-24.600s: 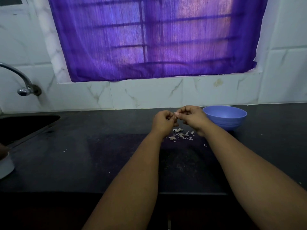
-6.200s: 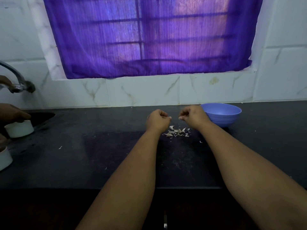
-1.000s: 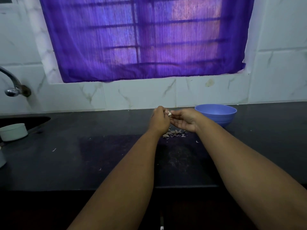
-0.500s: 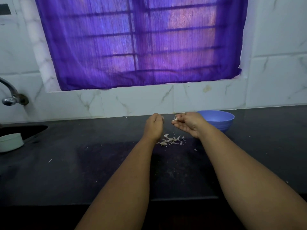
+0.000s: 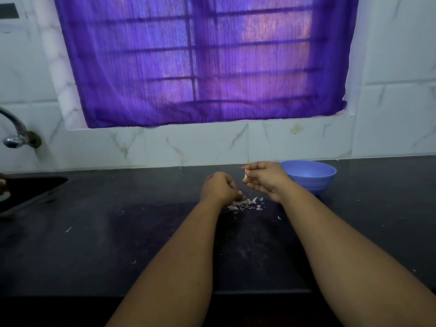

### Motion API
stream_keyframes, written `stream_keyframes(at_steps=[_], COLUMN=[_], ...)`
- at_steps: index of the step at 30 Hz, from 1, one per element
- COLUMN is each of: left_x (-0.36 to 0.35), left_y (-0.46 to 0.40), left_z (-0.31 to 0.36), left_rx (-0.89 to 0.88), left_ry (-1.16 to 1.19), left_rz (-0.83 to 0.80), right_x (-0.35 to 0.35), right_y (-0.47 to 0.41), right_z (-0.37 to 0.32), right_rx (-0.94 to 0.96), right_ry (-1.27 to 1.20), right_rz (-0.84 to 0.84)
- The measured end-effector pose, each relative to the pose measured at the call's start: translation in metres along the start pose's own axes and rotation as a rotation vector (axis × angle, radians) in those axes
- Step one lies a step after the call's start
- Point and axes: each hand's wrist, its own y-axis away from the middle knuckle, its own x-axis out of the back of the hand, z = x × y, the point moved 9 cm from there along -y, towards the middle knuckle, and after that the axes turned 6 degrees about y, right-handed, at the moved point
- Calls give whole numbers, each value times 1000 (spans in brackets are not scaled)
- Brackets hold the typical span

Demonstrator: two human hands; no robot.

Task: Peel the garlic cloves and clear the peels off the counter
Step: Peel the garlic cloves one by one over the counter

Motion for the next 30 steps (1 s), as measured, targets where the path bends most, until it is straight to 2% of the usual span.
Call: stream_keyframes(at_steps=[3, 7, 18, 24, 30], left_x=[0, 12, 8, 9, 10], left_y=[1, 1, -1, 1, -1], left_z=[-1, -1, 8, 6, 3], left_rx=[2, -4, -63, -40, -34], left_ry=[31, 157, 495, 720, 667], left_rz=[6, 123, 156, 146, 167], right_x=[2, 5, -8, -7, -6], right_y=[-2, -7, 2, 4, 10], right_z=[-2, -3, -11, -19, -23], right_rx=[34, 76, 145, 214, 209], right_ry=[24, 85, 135, 286, 352], right_rz=[21, 60, -22, 18, 18])
